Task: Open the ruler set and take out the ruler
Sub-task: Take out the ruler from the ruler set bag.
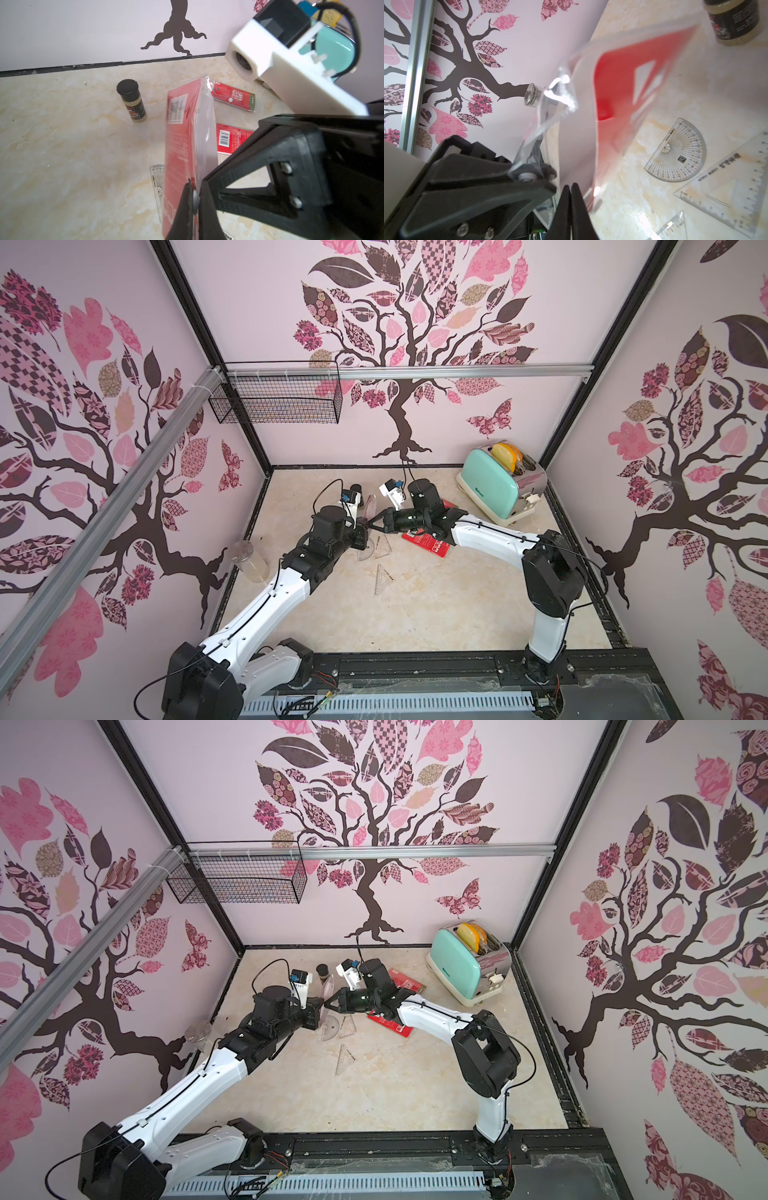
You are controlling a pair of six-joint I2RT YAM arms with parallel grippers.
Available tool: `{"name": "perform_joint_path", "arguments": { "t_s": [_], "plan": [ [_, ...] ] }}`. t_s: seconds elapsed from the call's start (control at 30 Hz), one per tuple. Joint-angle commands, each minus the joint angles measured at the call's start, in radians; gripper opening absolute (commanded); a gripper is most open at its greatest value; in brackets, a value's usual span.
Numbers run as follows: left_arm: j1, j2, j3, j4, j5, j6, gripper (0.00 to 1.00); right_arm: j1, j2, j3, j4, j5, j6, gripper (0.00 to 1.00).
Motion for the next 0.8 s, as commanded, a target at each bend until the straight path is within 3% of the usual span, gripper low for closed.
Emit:
{"name": "perform_joint_path", "arguments": {
  "t_s": [0.0, 0.37, 0.77],
  "plan": [
    [0.000, -0.029, -0.013, 0.041, 0.035, -0.007, 0.00, -0.023, 0.004, 0.032, -0.021, 0.040, 0.000, 0.07],
    [-0.015, -0.025, -0.016, 0.093, 0.137, -0.023, 0.00, -0.027, 0.054, 0.074, 0.004, 0.046, 0.023, 0.14],
    [-0.117, 0.012, 0.045, 0.109, 0.088, 0.032, 0.00, -0.024, 0.054, 0.001, 0.186, -0.098, 0.102, 0.31]
  ]
}}
